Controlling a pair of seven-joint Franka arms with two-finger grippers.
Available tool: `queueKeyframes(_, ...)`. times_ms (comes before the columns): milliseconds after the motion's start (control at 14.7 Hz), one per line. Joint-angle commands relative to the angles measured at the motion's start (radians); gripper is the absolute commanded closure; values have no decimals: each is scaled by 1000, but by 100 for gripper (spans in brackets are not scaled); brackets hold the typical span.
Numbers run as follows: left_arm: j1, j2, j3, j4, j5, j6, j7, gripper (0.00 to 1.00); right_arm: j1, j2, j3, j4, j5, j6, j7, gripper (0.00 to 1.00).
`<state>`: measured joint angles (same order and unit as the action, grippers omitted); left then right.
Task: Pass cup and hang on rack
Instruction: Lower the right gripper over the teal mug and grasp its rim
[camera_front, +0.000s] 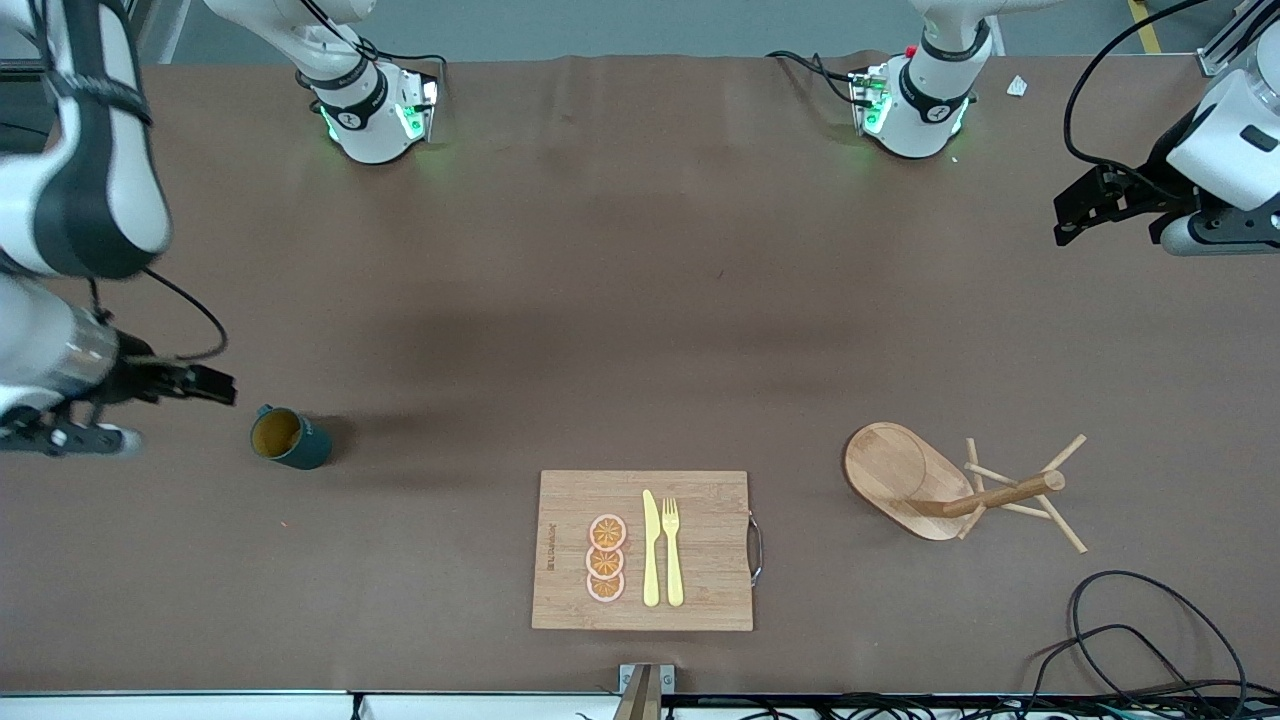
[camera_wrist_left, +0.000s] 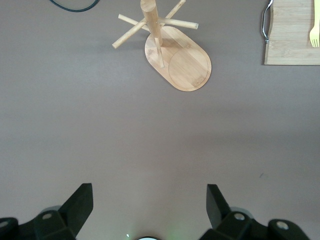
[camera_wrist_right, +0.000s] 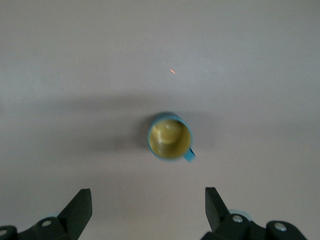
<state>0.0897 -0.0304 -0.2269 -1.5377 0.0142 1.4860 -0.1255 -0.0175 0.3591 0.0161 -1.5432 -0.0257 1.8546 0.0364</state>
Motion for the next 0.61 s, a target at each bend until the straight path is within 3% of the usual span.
queueKeyframes(0, -1, -3, -6, 8, 18, -15, -11, 0, -13, 114, -1, 9, -5, 104, 11, 0)
queueKeyframes(273, 1, -2, -6, 10, 18, -13, -14, 0, -18, 217, 1, -14, 27, 159, 19, 0)
queueKeyframes(545, 4, -5, -3, 8, 18, -15, -6, 0, -9, 236, -1, -67, 47, 213, 20, 0)
